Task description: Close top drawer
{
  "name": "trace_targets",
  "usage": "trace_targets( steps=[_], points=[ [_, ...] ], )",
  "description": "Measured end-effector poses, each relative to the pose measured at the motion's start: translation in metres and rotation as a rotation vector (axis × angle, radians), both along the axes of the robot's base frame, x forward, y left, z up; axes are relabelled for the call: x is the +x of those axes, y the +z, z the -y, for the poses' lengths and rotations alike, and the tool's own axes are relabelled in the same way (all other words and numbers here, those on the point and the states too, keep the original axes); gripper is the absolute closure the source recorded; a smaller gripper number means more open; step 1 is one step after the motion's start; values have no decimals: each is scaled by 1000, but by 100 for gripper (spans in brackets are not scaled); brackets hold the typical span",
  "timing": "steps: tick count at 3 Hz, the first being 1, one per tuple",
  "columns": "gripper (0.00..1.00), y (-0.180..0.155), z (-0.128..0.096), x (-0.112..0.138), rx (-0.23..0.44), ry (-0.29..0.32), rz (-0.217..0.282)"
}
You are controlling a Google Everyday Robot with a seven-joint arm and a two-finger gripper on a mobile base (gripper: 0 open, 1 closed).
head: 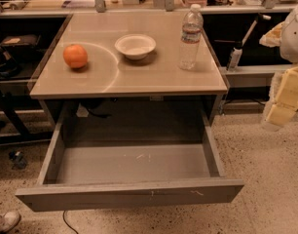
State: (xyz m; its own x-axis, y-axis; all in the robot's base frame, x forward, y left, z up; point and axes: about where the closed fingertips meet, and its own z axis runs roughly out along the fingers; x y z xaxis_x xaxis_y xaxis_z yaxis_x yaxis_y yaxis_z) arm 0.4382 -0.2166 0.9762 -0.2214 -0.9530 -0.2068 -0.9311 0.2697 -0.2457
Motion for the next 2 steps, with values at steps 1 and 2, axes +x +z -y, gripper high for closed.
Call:
trace_targets(
  steps=[1,2],
  points=[
    [0,0,0,0,0,0,0],
    [19,0,0,0,0,0,0]
  ],
)
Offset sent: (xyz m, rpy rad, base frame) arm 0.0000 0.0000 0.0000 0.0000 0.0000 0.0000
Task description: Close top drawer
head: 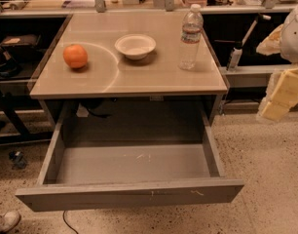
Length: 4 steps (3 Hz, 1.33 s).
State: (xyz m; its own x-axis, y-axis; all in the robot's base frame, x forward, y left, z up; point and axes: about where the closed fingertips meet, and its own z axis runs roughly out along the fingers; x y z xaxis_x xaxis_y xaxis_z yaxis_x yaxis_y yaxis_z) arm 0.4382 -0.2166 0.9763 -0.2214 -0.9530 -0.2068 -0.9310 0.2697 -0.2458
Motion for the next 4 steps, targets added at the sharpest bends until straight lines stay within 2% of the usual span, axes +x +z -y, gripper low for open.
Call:
trace_targets(
  steps=[3,4],
  points=[
    [88,0,0,0,0,0,0],
    [100,1,0,0,2,-2,5]
  ],
)
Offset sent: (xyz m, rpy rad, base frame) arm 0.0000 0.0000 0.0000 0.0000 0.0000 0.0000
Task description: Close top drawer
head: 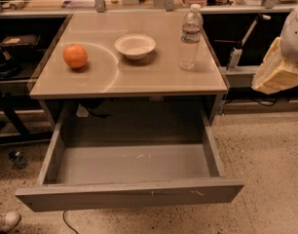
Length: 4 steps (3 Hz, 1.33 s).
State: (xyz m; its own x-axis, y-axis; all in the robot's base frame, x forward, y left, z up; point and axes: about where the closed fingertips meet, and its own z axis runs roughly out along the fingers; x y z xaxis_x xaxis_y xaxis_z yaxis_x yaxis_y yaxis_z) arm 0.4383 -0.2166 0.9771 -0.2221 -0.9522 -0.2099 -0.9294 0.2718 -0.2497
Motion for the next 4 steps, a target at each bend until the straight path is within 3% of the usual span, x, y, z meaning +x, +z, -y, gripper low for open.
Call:
trace_targets(
  steps=[1,2,3,4],
  points=[
    [100,-26,0,-21,-4,-32,-46],
    [100,-77,-4,-58,4,-83,-131],
    [100,-146,-12,-92,17,-111,-254],
    [100,-163,-9,-105,2,-110,-298]
  ],
)
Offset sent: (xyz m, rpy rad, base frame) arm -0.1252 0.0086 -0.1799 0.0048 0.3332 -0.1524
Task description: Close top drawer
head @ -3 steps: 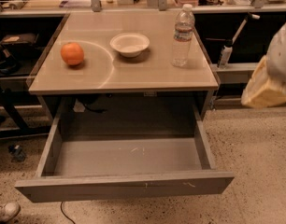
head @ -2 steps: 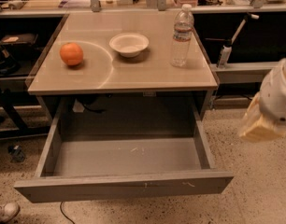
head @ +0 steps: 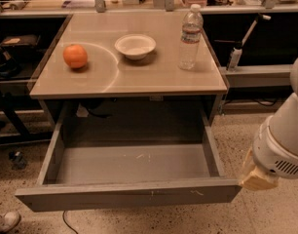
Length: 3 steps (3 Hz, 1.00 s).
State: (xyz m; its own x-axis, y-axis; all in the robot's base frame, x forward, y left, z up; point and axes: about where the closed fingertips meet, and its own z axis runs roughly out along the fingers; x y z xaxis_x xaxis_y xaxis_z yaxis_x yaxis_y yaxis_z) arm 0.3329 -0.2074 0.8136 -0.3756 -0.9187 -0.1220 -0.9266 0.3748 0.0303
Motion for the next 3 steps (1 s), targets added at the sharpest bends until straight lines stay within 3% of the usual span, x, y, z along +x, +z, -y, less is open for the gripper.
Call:
trace_targets(
  steps=[1,2,3],
  points=[
    [100,0,0,0,0,0,1],
    [100,-36,-18,-15,41,7,-51],
    [100,-90,-50,-25,66,9,-96]
  ],
)
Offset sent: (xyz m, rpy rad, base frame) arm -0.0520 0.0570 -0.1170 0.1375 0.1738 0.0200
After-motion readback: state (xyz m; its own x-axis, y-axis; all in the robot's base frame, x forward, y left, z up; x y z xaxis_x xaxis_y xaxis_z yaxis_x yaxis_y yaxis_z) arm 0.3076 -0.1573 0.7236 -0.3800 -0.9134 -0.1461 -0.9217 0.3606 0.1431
